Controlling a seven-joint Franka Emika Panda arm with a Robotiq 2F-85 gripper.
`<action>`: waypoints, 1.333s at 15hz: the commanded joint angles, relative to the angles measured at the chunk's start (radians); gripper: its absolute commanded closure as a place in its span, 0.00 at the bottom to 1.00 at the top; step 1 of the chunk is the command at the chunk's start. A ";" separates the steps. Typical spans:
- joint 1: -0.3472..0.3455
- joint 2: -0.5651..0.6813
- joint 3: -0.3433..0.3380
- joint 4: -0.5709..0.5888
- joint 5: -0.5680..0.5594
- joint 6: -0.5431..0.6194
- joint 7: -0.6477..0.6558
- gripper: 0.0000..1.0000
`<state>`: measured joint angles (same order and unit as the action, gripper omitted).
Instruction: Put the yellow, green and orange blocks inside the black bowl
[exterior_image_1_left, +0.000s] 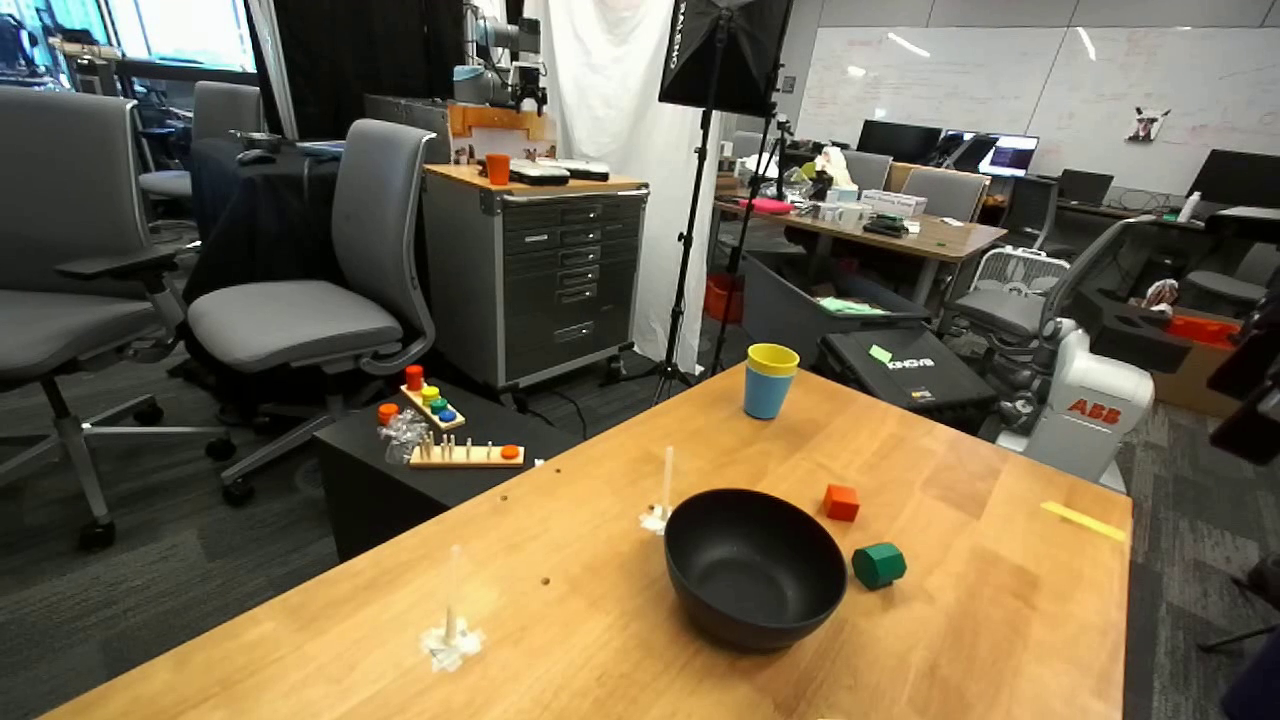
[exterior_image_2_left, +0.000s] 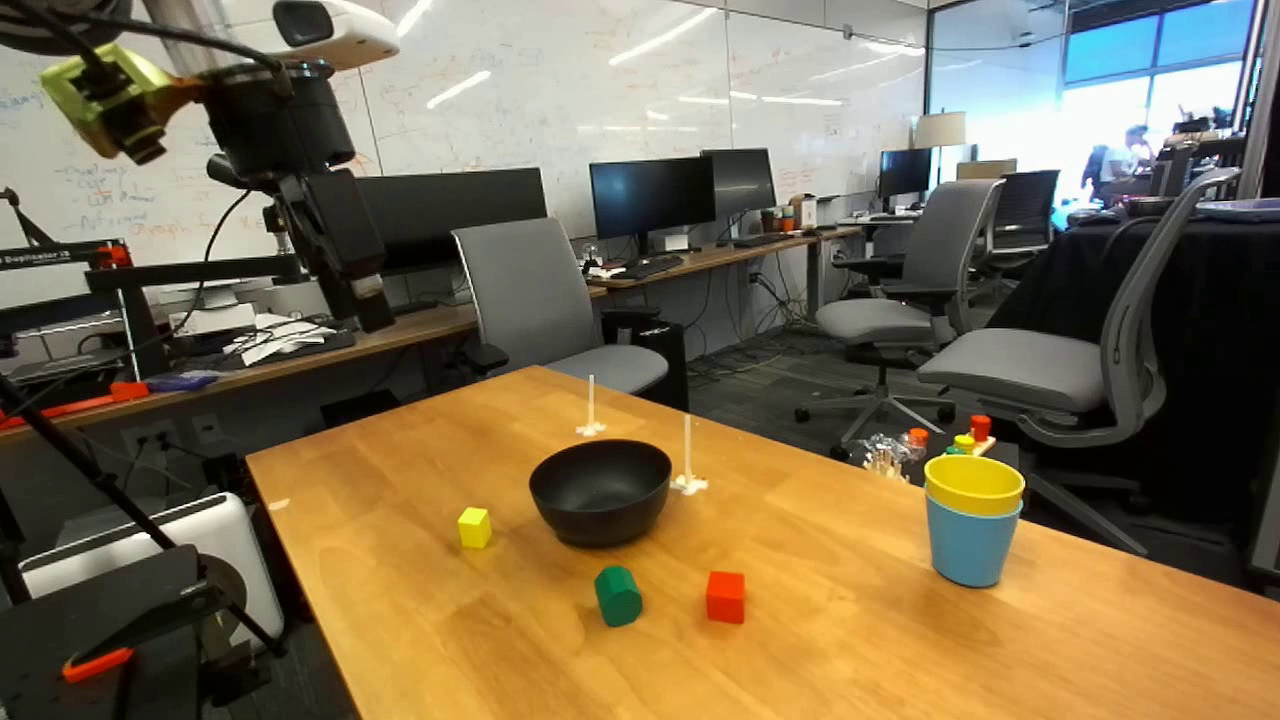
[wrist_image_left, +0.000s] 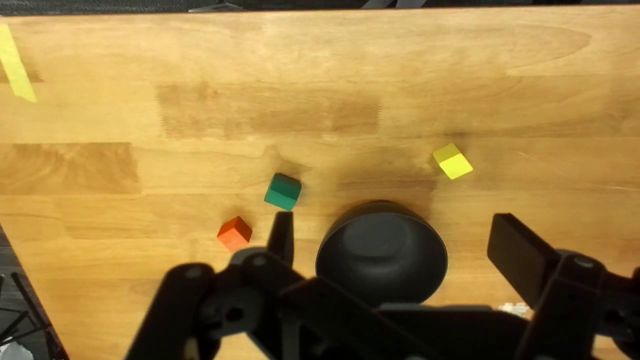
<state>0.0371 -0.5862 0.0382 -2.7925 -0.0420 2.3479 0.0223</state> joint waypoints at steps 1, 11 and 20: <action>0.011 0.046 0.064 0.003 0.020 0.033 0.110 0.00; 0.019 0.361 0.241 0.004 0.047 0.430 0.512 0.00; -0.107 0.576 0.250 0.008 -0.295 0.755 0.861 0.00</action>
<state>-0.0317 -0.0214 0.2978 -2.7843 -0.2231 3.0724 0.7813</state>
